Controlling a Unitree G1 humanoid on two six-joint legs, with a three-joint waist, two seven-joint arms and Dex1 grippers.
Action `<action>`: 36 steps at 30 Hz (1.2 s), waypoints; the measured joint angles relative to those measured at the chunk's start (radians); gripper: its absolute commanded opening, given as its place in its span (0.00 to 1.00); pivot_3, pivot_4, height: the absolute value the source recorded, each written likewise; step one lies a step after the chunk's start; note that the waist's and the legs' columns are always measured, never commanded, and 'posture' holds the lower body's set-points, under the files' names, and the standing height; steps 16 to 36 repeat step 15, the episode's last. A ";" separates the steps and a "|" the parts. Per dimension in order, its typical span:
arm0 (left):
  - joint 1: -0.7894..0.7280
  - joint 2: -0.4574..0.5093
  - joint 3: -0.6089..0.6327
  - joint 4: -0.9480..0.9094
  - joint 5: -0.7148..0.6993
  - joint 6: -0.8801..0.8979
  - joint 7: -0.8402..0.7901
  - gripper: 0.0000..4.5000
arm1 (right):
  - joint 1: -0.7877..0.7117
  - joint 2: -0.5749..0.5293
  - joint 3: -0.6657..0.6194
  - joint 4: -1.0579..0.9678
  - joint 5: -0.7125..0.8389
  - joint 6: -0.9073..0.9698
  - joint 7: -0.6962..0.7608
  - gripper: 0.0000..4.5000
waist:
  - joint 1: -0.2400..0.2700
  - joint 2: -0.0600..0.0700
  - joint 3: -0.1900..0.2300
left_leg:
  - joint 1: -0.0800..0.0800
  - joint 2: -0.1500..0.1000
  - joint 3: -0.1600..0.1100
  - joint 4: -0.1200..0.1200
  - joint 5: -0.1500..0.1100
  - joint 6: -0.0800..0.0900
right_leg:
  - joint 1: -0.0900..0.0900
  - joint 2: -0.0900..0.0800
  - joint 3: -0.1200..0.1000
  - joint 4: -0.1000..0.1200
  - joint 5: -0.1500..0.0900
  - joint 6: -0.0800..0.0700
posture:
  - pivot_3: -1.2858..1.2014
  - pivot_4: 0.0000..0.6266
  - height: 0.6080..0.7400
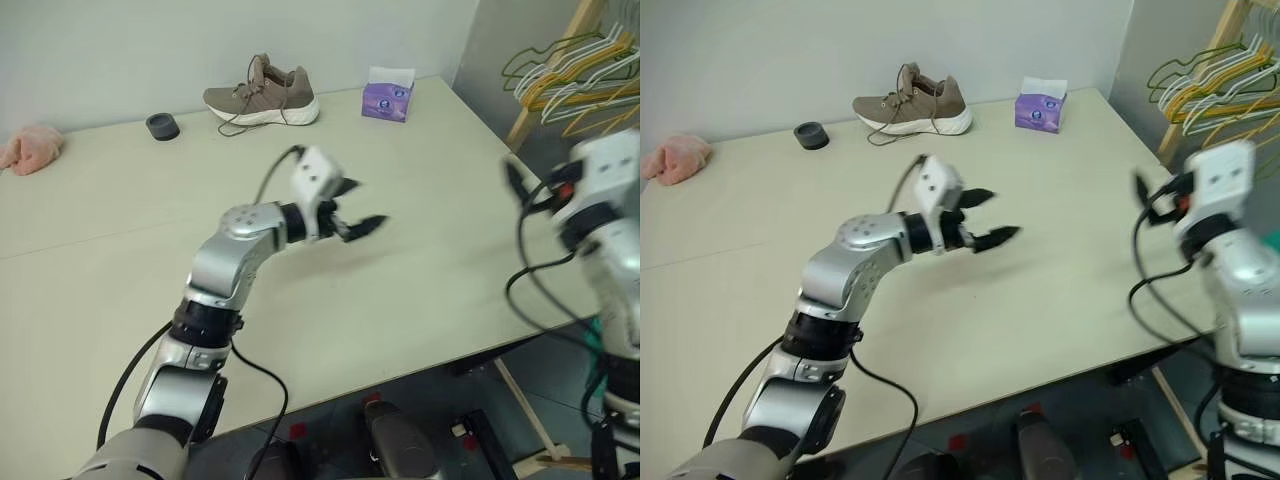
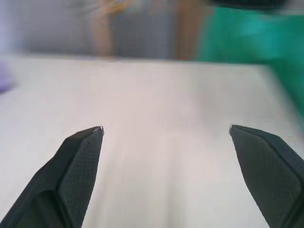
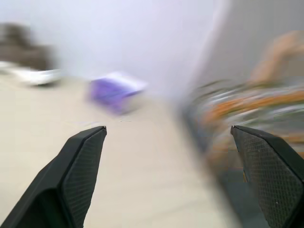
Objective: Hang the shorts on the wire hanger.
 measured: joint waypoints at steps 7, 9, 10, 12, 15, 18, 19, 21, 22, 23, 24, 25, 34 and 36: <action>0.346 0.007 0.206 -0.169 0.145 0.035 0.356 1.00 | 0.073 0.137 0.236 0.035 -0.001 -0.076 0.176 0.99 | 0.049 -0.008 -0.005 | -0.008 0.000 0.000 0.002 -0.004 0.004 | -0.008 -0.006 -0.001 -0.001 0.003 -0.003 | 0.47 0.21 1.00; 0.434 0.000 0.242 -0.200 0.155 0.039 0.399 1.00 | 0.067 0.181 0.277 0.085 -0.017 -0.101 0.192 0.99 | 0.073 -0.009 -0.006 | -0.009 0.000 0.000 0.002 -0.004 0.005 | -0.009 -0.007 -0.002 -0.001 0.004 -0.003 | 0.48 0.20 1.00; 0.469 -0.012 0.262 -0.209 0.158 0.040 0.422 1.00 | 0.059 0.204 0.292 0.118 -0.032 -0.116 0.197 0.99 | 0.090 -0.010 -0.006 | -0.009 -0.001 -0.001 0.003 -0.005 0.006 | -0.009 -0.007 -0.003 0.000 0.004 -0.004 | 0.49 0.21 1.00; 0.506 -0.026 0.293 -0.211 0.157 0.041 0.451 1.00 | 0.038 0.234 0.318 0.166 -0.045 -0.139 0.209 0.99 | 0.123 -0.011 -0.007 | -0.010 -0.001 -0.002 0.004 -0.006 0.009 | -0.009 -0.007 -0.005 0.000 0.004 -0.004 | 0.49 0.21 1.00; 0.514 -0.040 0.318 -0.211 0.151 0.036 0.469 1.00 | -0.006 0.273 0.343 0.234 -0.075 -0.185 0.223 0.99 | 0.170 -0.014 -0.009 | -0.011 -0.002 -0.004 0.006 -0.007 0.010 | -0.009 -0.007 -0.008 0.000 0.005 -0.005 | 0.50 0.25 1.00; 0.514 -0.040 0.318 -0.211 0.151 0.036 0.469 1.00 | -0.006 0.273 0.343 0.234 -0.075 -0.185 0.223 0.99 | 0.170 -0.014 -0.009 | -0.011 -0.002 -0.004 0.006 -0.007 0.010 | -0.009 -0.007 -0.008 0.000 0.005 -0.005 | 0.50 0.25 1.00; 0.514 -0.040 0.318 -0.211 0.151 0.036 0.469 1.00 | -0.006 0.273 0.343 0.234 -0.075 -0.185 0.223 0.99 | 0.170 -0.014 -0.009 | -0.011 -0.002 -0.004 0.006 -0.007 0.010 | -0.009 -0.007 -0.008 0.000 0.005 -0.005 | 0.50 0.25 1.00; 0.514 -0.040 0.318 -0.211 0.151 0.036 0.469 1.00 | -0.006 0.273 0.343 0.234 -0.075 -0.185 0.223 0.99 | 0.170 -0.014 -0.009 | -0.011 -0.002 -0.004 0.006 -0.007 0.010 | -0.009 -0.007 -0.008 0.000 0.005 -0.005 | 0.50 0.25 1.00; 0.514 -0.040 0.318 -0.211 0.151 0.036 0.469 1.00 | -0.006 0.273 0.343 0.234 -0.075 -0.185 0.223 0.99 | 0.170 -0.014 -0.009 | -0.011 -0.002 -0.004 0.006 -0.007 0.010 | -0.009 -0.007 -0.008 0.000 0.005 -0.005 | 0.50 0.25 1.00; 0.514 -0.040 0.318 -0.211 0.151 0.036 0.469 1.00 | -0.006 0.273 0.343 0.234 -0.075 -0.185 0.223 0.99 | 0.170 -0.014 -0.009 | -0.011 -0.002 -0.004 0.006 -0.007 0.010 | -0.009 -0.007 -0.008 0.000 0.005 -0.005 | 0.50 0.25 1.00; 0.514 -0.040 0.318 -0.211 0.151 0.036 0.469 1.00 | -0.006 0.273 0.343 0.234 -0.075 -0.185 0.223 0.99 | 0.170 -0.014 -0.009 | -0.011 -0.002 -0.004 0.006 -0.007 0.010 | -0.009 -0.007 -0.008 0.000 0.005 -0.005 | 0.50 0.25 1.00; 0.514 -0.040 0.318 -0.211 0.151 0.036 0.469 1.00 | -0.006 0.273 0.343 0.234 -0.075 -0.185 0.223 0.99 | 0.170 -0.014 -0.009 | -0.011 -0.002 -0.004 0.006 -0.007 0.010 | -0.009 -0.007 -0.008 0.000 0.005 -0.005 | 0.50 0.25 1.00; 0.514 -0.040 0.318 -0.211 0.151 0.036 0.469 1.00 | -0.006 0.273 0.343 0.234 -0.075 -0.185 0.223 0.99 | 0.170 -0.014 -0.009 | -0.011 -0.002 -0.004 0.006 -0.007 0.010 | -0.009 -0.007 -0.008 0.000 0.005 -0.005 | 0.50 0.25 1.00; 0.514 -0.040 0.318 -0.211 0.151 0.036 0.469 1.00 | -0.006 0.273 0.343 0.234 -0.075 -0.185 0.223 0.99 | 0.170 -0.014 -0.009 | -0.011 -0.002 -0.004 0.006 -0.007 0.010 | -0.009 -0.007 -0.008 0.000 0.005 -0.005 | 0.50 0.25 1.00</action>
